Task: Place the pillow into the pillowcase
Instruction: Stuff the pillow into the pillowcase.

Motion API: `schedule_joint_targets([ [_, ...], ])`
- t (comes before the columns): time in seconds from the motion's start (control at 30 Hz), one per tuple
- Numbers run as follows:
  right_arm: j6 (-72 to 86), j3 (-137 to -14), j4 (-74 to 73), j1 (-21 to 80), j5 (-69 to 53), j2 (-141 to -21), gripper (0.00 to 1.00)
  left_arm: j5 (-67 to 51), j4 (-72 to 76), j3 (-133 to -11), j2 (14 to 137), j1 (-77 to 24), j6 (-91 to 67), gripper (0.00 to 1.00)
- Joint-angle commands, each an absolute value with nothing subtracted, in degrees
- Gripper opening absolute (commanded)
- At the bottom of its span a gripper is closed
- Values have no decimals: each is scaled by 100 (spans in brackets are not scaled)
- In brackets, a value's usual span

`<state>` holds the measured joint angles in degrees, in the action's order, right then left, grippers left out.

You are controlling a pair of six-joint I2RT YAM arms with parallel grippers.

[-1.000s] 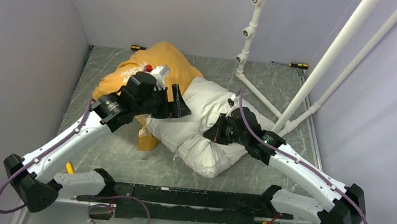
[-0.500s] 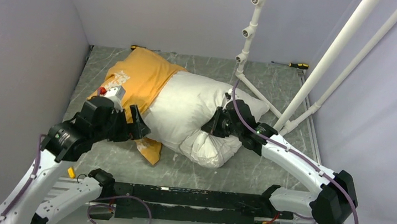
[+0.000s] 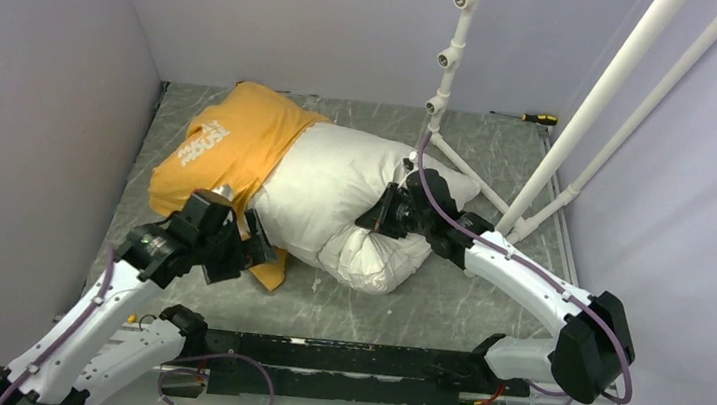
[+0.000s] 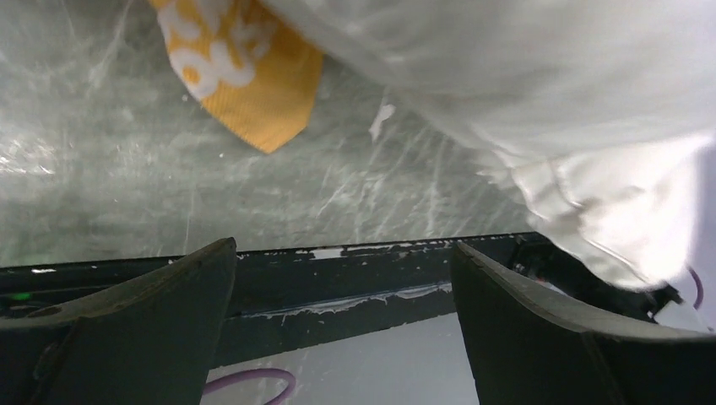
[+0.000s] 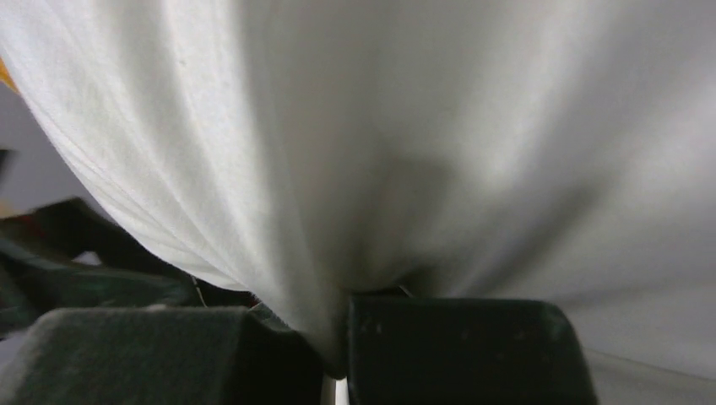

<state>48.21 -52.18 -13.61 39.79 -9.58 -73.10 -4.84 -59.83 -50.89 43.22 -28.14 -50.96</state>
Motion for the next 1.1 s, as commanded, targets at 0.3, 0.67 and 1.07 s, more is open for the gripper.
schedule_joint_targets([
  [0.3,5144,-5547,-277,3692,-1314,-7509,0,172,-3072,-2120,3278,-2523,-6473,98],
  [0.67,5283,-5249,-64,3683,-1531,-7492,0,-1552,-415,-1878,4169,-1792,-5116,0],
  [1.07,6124,-5481,1725,4206,-2158,-8209,0,-1909,-2555,-5423,4760,-4333,-4085,0],
])
